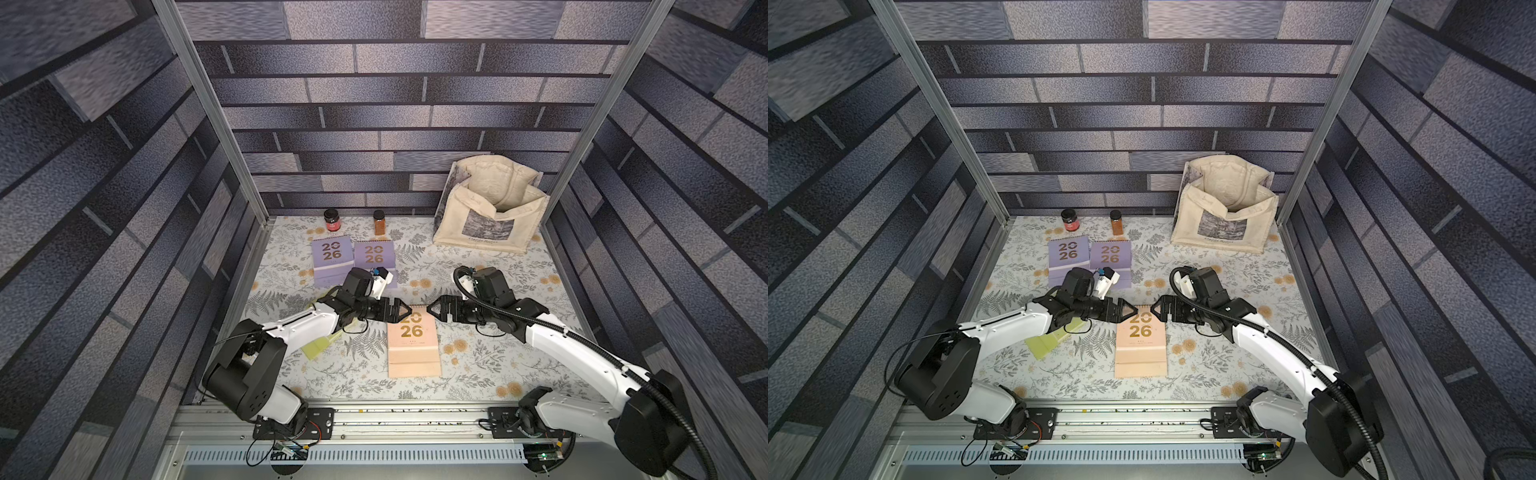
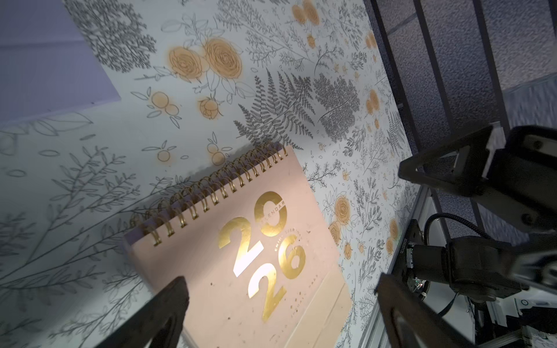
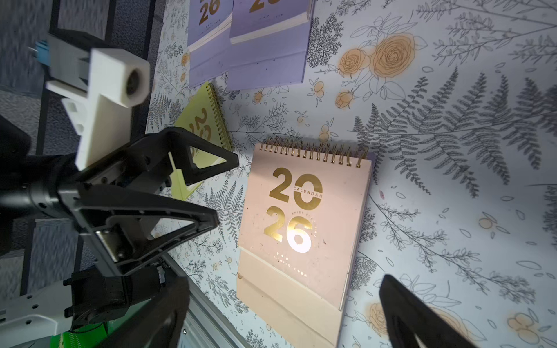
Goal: Stack the calendars
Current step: Place the calendar at the calendar, then adjust the calendar at the center of the board.
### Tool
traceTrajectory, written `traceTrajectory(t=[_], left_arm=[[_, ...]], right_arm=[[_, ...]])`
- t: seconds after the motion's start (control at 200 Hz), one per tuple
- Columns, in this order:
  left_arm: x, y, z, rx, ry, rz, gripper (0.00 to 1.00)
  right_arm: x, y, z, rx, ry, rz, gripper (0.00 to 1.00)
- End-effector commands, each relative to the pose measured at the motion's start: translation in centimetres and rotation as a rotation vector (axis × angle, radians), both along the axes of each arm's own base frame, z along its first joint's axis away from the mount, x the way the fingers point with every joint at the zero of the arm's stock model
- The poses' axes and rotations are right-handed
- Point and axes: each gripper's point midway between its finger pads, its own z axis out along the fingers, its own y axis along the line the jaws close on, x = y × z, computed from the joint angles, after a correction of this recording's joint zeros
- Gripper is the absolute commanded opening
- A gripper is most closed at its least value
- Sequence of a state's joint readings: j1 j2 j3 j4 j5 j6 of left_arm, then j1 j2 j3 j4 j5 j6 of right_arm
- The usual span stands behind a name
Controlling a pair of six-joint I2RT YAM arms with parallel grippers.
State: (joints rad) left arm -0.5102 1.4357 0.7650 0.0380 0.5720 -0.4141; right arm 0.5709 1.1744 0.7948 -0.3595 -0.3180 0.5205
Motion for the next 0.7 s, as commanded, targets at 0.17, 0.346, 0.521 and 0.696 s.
traceTrajectory(t=[0.17, 0.346, 0.521, 0.696], left_arm=[[3.4, 11.1, 3.6, 0.152, -0.056, 0.353, 1.0], [3.1, 15.9, 4.3, 0.196, 0.002, 0.506, 1.0], [3.3, 20.2, 2.3, 0.151, 0.086, 0.68, 1.0], [4.4, 23.0, 0.5, 0.141, 0.076, 0.79, 1.0]], right_arm=[[0.4, 4.0, 1.2, -0.067, -0.035, -0.001, 1.0], [0.7, 9.2, 0.9, -0.055, -0.04, 0.02, 1.0], [1.0, 15.3, 0.1, 0.016, -0.011, 0.024, 1.0], [0.1, 21.0, -1.0, 0.094, 0.049, 0.032, 1.0]])
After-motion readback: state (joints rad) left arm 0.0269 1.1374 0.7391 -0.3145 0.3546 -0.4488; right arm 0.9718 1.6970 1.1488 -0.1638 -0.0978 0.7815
